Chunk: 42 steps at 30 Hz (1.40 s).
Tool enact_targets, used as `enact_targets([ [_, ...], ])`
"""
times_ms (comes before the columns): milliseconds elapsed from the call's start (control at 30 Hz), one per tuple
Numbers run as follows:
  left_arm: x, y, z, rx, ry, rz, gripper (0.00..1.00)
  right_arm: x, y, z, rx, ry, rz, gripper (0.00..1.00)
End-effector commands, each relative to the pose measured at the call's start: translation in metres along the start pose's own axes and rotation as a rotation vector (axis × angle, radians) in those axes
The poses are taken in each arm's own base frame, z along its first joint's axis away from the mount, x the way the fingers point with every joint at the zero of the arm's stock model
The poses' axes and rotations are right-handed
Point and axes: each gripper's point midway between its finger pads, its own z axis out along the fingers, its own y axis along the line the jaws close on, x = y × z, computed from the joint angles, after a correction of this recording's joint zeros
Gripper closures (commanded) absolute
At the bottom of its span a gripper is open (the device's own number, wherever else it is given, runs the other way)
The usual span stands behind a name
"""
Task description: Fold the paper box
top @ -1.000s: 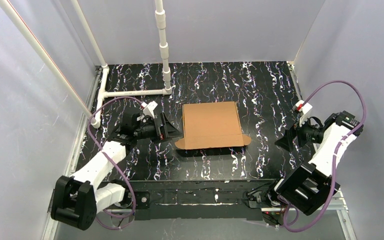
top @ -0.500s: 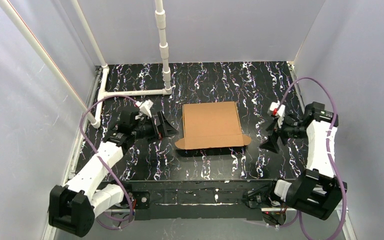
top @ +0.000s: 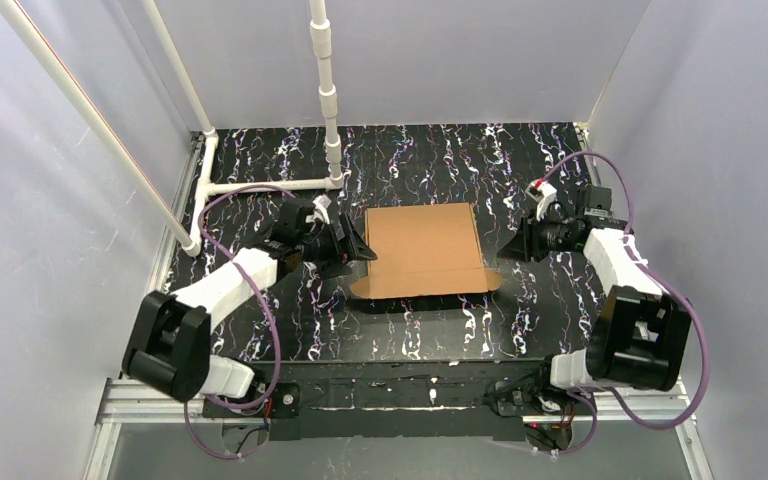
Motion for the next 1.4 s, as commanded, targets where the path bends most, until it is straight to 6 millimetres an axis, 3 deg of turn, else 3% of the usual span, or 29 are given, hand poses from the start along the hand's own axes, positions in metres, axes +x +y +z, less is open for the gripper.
enact_targets([
  [0,-0.025,-0.017,0.014,0.0,-0.034,-0.025,0.2,-0.036,-0.032,0.021,0.075,-0.149,0.252,0.6],
  [233,-0.037,-0.006,0.034,-0.081,-0.022,-0.04,0.32,-0.04,-0.043,0.057,0.096,-0.116,0.307,0.56],
  [500,-0.037,-0.002,0.046,-0.08,0.021,-0.02,0.34,-0.036,-0.049,0.073,0.039,-0.087,0.374,0.53],
  [867,-0.033,-0.017,0.056,0.047,0.048,-0.012,0.4,-0.032,-0.047,0.088,-0.02,-0.073,0.44,0.57],
  [967,-0.033,-0.021,0.057,0.062,0.06,-0.013,0.5,-0.032,-0.045,0.09,-0.034,-0.07,0.434,0.63],
  [1133,-0.031,-0.028,0.062,0.094,0.096,-0.026,0.59,-0.034,-0.031,0.095,-0.078,-0.057,0.413,0.84],
  [1367,-0.032,-0.032,0.059,0.095,0.079,-0.007,0.58,-0.017,-0.048,0.095,0.027,-0.015,0.428,0.91],
])
